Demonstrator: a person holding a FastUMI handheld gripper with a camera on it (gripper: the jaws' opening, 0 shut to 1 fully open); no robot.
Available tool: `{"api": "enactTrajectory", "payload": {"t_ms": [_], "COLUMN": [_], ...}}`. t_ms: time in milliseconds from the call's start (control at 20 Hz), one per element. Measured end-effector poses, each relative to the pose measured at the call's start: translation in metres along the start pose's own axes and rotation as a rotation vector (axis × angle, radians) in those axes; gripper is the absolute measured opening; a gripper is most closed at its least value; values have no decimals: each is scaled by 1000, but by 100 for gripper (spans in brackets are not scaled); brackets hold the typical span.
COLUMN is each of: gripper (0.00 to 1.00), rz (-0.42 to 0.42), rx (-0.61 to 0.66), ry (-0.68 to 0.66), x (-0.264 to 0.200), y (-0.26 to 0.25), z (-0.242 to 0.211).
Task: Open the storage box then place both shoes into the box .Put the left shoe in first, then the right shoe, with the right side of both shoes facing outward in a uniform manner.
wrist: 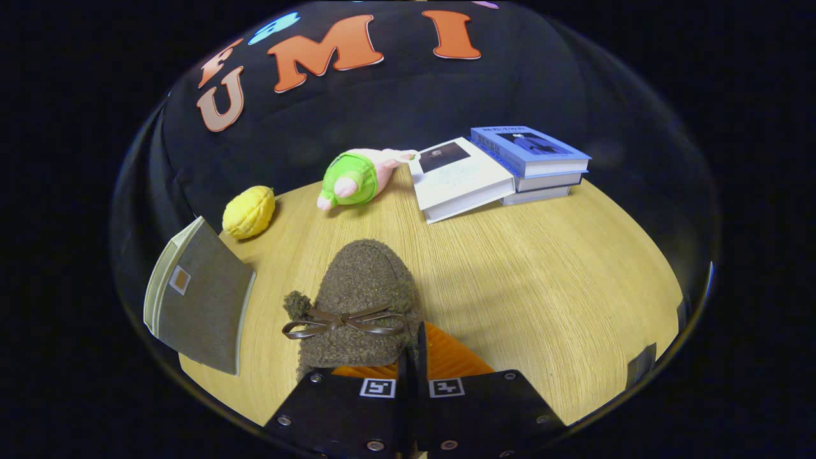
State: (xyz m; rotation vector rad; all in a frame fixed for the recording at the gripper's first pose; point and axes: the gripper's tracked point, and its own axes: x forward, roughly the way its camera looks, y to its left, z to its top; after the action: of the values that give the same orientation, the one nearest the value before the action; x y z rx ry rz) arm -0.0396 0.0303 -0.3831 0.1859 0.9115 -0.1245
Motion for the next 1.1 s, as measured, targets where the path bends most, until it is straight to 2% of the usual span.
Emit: {"api": "enactTrajectory", "payload": {"t_ms": [400,750,950,1100], "gripper": [5,5,5,5], "rz": [175,290,331,318], "rx": [-53,-42,-65,-76], "ry": [-43,-37,-8,8], "x": [-56,-73,-70,-57], "y": [144,254,305,329], "z": [50,73,73,68]}}
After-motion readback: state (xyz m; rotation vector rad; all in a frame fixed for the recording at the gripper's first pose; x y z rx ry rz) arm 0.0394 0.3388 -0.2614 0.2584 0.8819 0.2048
